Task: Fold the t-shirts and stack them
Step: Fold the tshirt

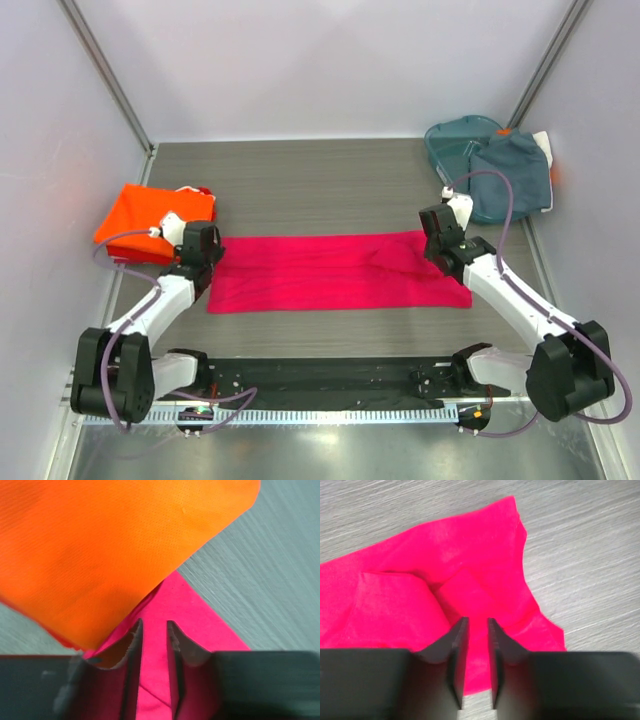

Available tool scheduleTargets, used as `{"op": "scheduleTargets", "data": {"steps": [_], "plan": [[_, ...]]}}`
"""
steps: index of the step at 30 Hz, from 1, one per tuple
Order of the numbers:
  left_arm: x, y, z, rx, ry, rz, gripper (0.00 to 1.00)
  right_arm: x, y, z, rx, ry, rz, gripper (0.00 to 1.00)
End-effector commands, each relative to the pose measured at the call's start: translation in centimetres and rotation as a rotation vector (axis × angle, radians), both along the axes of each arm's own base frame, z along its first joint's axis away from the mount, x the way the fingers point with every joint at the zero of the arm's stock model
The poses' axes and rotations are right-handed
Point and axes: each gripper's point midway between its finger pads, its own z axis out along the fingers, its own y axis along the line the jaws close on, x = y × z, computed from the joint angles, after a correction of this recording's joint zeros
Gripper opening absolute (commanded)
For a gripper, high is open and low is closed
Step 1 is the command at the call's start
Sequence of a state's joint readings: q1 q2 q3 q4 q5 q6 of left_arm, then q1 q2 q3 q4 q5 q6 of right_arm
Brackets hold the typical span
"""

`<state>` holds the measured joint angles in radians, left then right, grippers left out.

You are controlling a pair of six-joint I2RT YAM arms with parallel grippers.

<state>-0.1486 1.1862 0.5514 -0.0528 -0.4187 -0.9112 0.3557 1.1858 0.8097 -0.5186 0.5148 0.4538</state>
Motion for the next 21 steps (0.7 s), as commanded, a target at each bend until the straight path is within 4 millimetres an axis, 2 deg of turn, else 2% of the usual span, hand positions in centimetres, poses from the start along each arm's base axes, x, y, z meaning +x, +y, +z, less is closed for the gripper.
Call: {"op": "scheduleTargets", "data": {"steps": [1, 3, 4, 6, 7, 9, 13, 14, 16, 17, 18, 19, 21], "plan": [[-0.6, 0.4, 2.0, -0.009, -0.059, 0.032, 0.29, -0.7, 0.3, 1.2, 0.045, -0.073, -0.033, 0.30], [-1.9, 0.5, 1.9, -0.007, -0.036, 0.040, 0.33, -1.3, 0.3, 1.5, 0.069, -0.098, -0.038, 0.37], [-2.3, 0.7, 3.0, -0.021, -0.067, 0.054, 0.38, -1.4, 0.4, 1.6, 0.078, -0.107, -0.035, 0.39], [-3.5, 0.8, 3.4, -0.022, -0.054, 0.055, 0.43, -1.6, 0.5, 1.8, 0.093, -0.125, -0.028, 0.44], [-3.7, 0.7, 4.2, -0.028, -0.078, 0.048, 0.48, -1.4, 0.7, 2.0, 0.102, -0.135, -0.019, 0.45], [-4.1, 0.1, 4.6, -0.037, -0.064, 0.001, 0.48, -1.0, 1.3, 1.9, 0.111, -0.122, 0.002, 0.46], [-3.5, -1.8, 6.9, -0.051, -0.081, -0.092, 0.48, 0.5, 2.8, 1.5, 0.108, -0.066, 0.066, 0.47], [-3.3, -2.1, 6.8, -0.040, -0.063, -0.110, 0.48, 1.1, 3.4, 1.9, 0.122, -0.063, 0.088, 0.48], [-3.1, -3.3, 6.9, -0.029, -0.036, -0.154, 0.48, 1.7, 3.8, 1.1, 0.110, -0.027, 0.107, 0.53], [-2.5, -3.8, 7.8, -0.026, -0.047, -0.170, 0.48, 1.9, 4.1, 0.9, 0.106, -0.012, 0.119, 0.54], [-2.3, -4.2, 7.0, -0.014, -0.005, -0.186, 0.47, 2.4, 4.5, 1.1, 0.115, -0.013, 0.136, 0.56], [-2.1, -4.7, 7.0, -0.007, 0.006, -0.201, 0.47, 2.7, 4.7, 0.5, 0.107, 0.008, 0.143, 0.57], [-1.4, -6.1, 7.0, 0.001, 0.027, -0.242, 0.46, 3.5, 5.1, 0.5, 0.102, 0.015, 0.158, 0.57]]}}
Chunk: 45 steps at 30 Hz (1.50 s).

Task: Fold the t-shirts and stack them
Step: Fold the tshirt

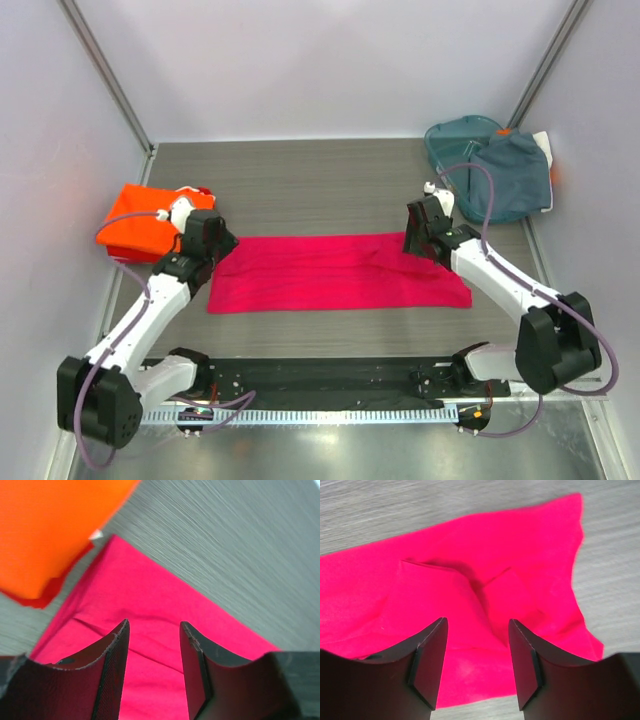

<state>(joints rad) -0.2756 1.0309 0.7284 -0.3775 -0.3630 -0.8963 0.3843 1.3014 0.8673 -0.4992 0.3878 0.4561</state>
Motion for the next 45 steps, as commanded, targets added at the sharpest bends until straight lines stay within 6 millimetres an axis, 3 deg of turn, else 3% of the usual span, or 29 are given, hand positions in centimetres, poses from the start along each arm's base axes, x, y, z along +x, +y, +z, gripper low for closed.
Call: {"op": "scheduleTargets", "data": {"steps": [1, 6, 10, 13, 16, 20, 23, 26, 29, 33, 34, 35, 37, 40, 44, 45], "plan": [[0.8, -2.3, 0.7, 0.027, 0.025, -0.091, 0.46, 2.6, 1.7, 1.8, 0.030, -0.049, 0.060, 0.58], [1.8, -5.4, 1.7, 0.041, 0.022, -0.188, 0.46, 4.4, 2.5, -0.4, 0.049, 0.018, 0.082, 0.58], [1.5, -7.1, 1.2, 0.031, 0.040, -0.256, 0.46, 5.6, 3.4, -2.0, 0.069, 0.066, 0.107, 0.61], [1.1, -8.2, 0.3, 0.013, 0.054, -0.318, 0.46, 6.3, 3.8, -3.2, 0.068, 0.096, 0.116, 0.68], [0.5, -8.9, -0.3, 0.016, 0.068, -0.368, 0.45, 6.1, 4.4, -4.2, 0.087, 0.127, 0.149, 0.63], [-0.8, -8.9, -1.2, 0.023, 0.084, -0.393, 0.45, 4.6, 5.0, -4.4, 0.133, 0.140, 0.178, 0.43], [-1.4, -9.1, -1.6, 0.027, 0.089, -0.413, 0.45, 3.2, 5.6, -3.8, 0.186, 0.140, 0.205, 0.17], [-1.9, -9.7, -1.4, 0.013, 0.081, -0.440, 0.45, 1.4, 5.6, -2.8, 0.234, 0.120, 0.206, 0.10], [-2.3, -11.0, -1.5, -0.001, 0.084, -0.487, 0.45, -0.7, 5.3, -2.4, 0.262, 0.116, 0.203, 0.11], [-2.5, -12.9, -1.4, -0.010, 0.082, -0.536, 0.45, -5.0, 7.4, -3.2, 0.427, 0.210, 0.256, 0.08], [-2.4, -13.4, -1.5, -0.010, 0.087, -0.543, 0.45, -5.9, 7.8, -3.5, 0.460, 0.228, 0.265, 0.10], [-2.2, -13.8, -1.4, -0.011, 0.079, -0.546, 0.45, -7.2, 8.1, -4.2, 0.494, 0.267, 0.265, 0.31], [-2.1, -15.2, -1.4, -0.013, 0.075, -0.575, 0.45, -8.3, 8.3, -3.9, 0.532, 0.270, 0.264, 0.42], [-2.0, -17.5, -1.0, -0.023, 0.068, -0.631, 0.46, -9.1, 7.9, -2.5, 0.545, 0.215, 0.260, 0.48], [-1.9, -21.0, 0.0, -0.037, 0.031, -0.716, 0.48, -7.5, 4.8, 0.4, 0.421, 0.086, 0.149, 0.54], [-2.2, -22.2, 0.1, -0.049, 0.029, -0.745, 0.48, -6.5, 3.1, 0.8, 0.354, 0.040, 0.085, 0.53]]}}
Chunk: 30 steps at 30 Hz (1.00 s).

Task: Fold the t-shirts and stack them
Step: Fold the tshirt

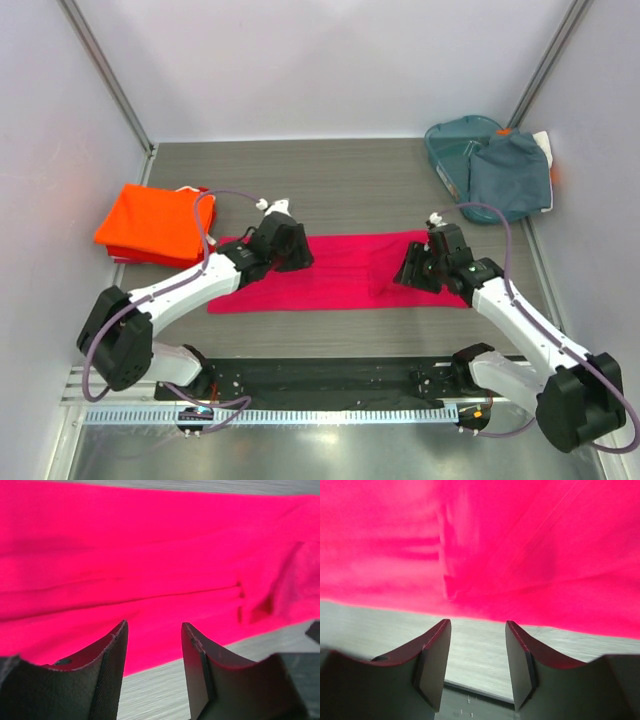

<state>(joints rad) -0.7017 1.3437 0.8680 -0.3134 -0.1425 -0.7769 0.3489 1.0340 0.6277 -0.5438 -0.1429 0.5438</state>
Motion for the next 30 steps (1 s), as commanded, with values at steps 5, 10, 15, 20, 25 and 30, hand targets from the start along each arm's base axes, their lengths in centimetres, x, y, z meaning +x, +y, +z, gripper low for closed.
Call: {"op": "scheduleTargets", "data": {"steps": [5, 10, 15, 20, 25, 30], "plan": [[1.4, -9.2, 4.0, -0.158, -0.091, -0.165, 0.52, 6.2, -4.8, 4.8, -0.202, -0.175, -0.259, 0.50], [1.9, -14.1, 3.0, -0.187, -0.050, -0.211, 0.50, 10.0, -5.2, 5.2, -0.290, -0.170, -0.283, 0.40], [1.7, -18.1, 1.1, -0.209, 0.016, -0.241, 0.48, 12.5, -4.3, 2.9, -0.315, -0.115, -0.275, 0.07], [1.7, -20.7, -0.8, -0.207, 0.078, -0.233, 0.44, 13.5, -3.6, 0.5, -0.316, -0.064, -0.269, 0.01], [0.6, -21.3, -2.0, -0.212, 0.145, -0.240, 0.43, 13.4, -3.2, -3.3, -0.330, 0.048, -0.249, 0.01], [0.8, -21.2, -4.5, -0.157, 0.204, -0.213, 0.42, 12.6, -3.2, -5.4, -0.349, 0.111, -0.234, 0.01]]}}
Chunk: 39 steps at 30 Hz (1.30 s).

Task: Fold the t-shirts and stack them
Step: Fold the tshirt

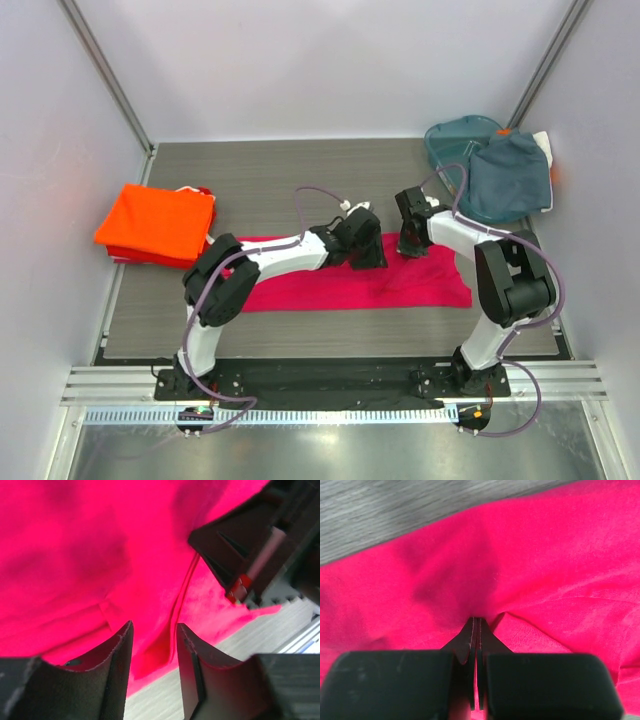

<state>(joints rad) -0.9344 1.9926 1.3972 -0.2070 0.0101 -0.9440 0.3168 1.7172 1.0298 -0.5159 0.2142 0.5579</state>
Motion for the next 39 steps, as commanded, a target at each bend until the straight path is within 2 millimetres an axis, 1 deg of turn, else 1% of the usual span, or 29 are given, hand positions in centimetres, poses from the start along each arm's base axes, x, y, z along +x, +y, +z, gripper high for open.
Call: {"op": "scheduleTargets", "data": {"steps": [1, 2, 3, 4, 5, 6, 7, 9, 10, 11, 12, 13, 14, 15, 17, 18, 19, 21, 22, 24, 26, 27, 29, 30, 31, 32, 33, 35, 39], "plan": [[0.0, -1.1, -0.8, 0.011, 0.058, 0.003, 0.40, 0.7, 0.1, 0.3, 0.012, -0.021, -0.025, 0.01], [0.3, -1.5, -1.4, 0.020, 0.072, 0.003, 0.40, 0.3, -0.1, 0.2, 0.009, -0.014, -0.040, 0.01], [0.2, -1.3, -2.0, 0.040, 0.091, 0.007, 0.38, 0.0, -0.3, 0.3, 0.004, -0.016, -0.050, 0.01], [0.3, -1.3, -2.4, 0.049, 0.103, 0.020, 0.38, -0.8, -1.0, 0.0, -0.021, -0.006, -0.065, 0.01], [0.3, -1.3, -2.7, 0.057, 0.110, 0.024, 0.38, -1.3, -1.3, 0.6, -0.022, -0.017, -0.086, 0.01], [0.4, -1.2, -3.2, 0.068, 0.118, 0.031, 0.38, -1.8, -1.7, 0.6, -0.034, -0.014, -0.099, 0.01], [0.6, -1.0, -3.4, 0.077, 0.124, 0.045, 0.38, -3.0, -2.2, 0.3, -0.050, 0.010, -0.109, 0.01], [0.6, -0.4, -4.3, 0.128, 0.142, 0.054, 0.34, -4.0, -2.7, 0.6, -0.056, 0.017, -0.136, 0.01], [0.7, 0.0, -4.7, 0.146, 0.154, 0.060, 0.33, -5.4, -3.4, 0.2, -0.083, 0.054, -0.147, 0.01], [0.5, 0.3, -5.0, 0.159, 0.166, 0.064, 0.33, -5.9, -3.7, 0.2, -0.090, 0.067, -0.158, 0.01], [0.3, 0.3, -5.4, 0.166, 0.176, 0.059, 0.32, -6.4, -3.8, 0.8, -0.083, 0.057, -0.177, 0.01], [0.2, 0.4, -5.7, 0.167, 0.185, 0.058, 0.33, -7.9, -4.4, 0.6, -0.098, 0.085, -0.194, 0.01], [0.0, 0.4, -5.9, 0.168, 0.194, 0.060, 0.33, -8.3, -4.7, 1.1, -0.104, 0.070, -0.211, 0.01], [0.0, 0.4, -6.1, 0.169, 0.198, 0.061, 0.32, -8.4, -4.8, 2.3, -0.084, 0.023, -0.225, 0.01], [0.0, 0.5, -6.2, 0.172, 0.197, 0.057, 0.32, -10.3, -5.5, 2.6, -0.082, 0.019, -0.260, 0.01], [0.0, 0.5, -6.2, 0.173, 0.193, 0.058, 0.33, -10.6, -5.4, 3.7, -0.053, -0.026, -0.267, 0.01], [0.2, 0.5, -6.1, 0.174, 0.189, 0.059, 0.33, -11.9, -5.7, 3.5, -0.049, -0.004, -0.277, 0.01], [0.3, 0.5, -5.8, 0.173, 0.182, 0.059, 0.33, -13.3, -4.8, 3.6, 0.005, 0.000, -0.261, 0.01], [0.2, 0.4, -5.7, 0.171, 0.182, 0.054, 0.33, -13.5, -4.0, 4.5, 0.054, -0.042, -0.263, 0.01], [0.2, 0.4, -5.5, 0.168, 0.179, 0.050, 0.33, -14.3, -2.8, 5.1, 0.093, -0.056, -0.246, 0.01], [0.3, 0.3, -5.2, 0.160, 0.172, 0.043, 0.33, -14.4, -2.5, 6.0, 0.121, -0.085, -0.243, 0.02], [0.2, 0.1, -4.5, 0.147, 0.158, 0.033, 0.34, -13.9, -2.9, 6.5, 0.103, -0.116, -0.254, 0.09], [0.3, -0.2, -3.5, 0.121, 0.137, 0.022, 0.36, -13.6, -3.5, 7.2, 0.082, -0.148, -0.259, 0.18], [0.1, -0.3, -2.4, 0.104, 0.118, 0.016, 0.38, -13.3, -3.6, 7.6, 0.075, -0.162, -0.262, 0.33], [0.0, -0.3, -1.8, 0.098, 0.107, 0.005, 0.39, -13.0, -3.8, 7.8, 0.062, -0.175, -0.269, 0.36], [0.0, -0.3, -1.3, 0.096, 0.090, 0.005, 0.41, -12.9, -3.9, 7.7, 0.054, -0.172, -0.272, 0.37], [-0.3, -0.1, -0.2, 0.085, 0.072, -0.001, 0.42, -12.8, -4.0, 7.7, 0.051, -0.174, -0.281, 0.37], [-0.5, 0.1, 0.9, 0.075, 0.048, -0.013, 0.43, -12.1, -3.5, 7.3, 0.066, -0.183, -0.280, 0.37], [-1.1, 0.2, 2.5, 0.044, 0.020, -0.028, 0.44, -10.7, -2.2, 6.2, 0.095, -0.174, -0.244, 0.27]]}}
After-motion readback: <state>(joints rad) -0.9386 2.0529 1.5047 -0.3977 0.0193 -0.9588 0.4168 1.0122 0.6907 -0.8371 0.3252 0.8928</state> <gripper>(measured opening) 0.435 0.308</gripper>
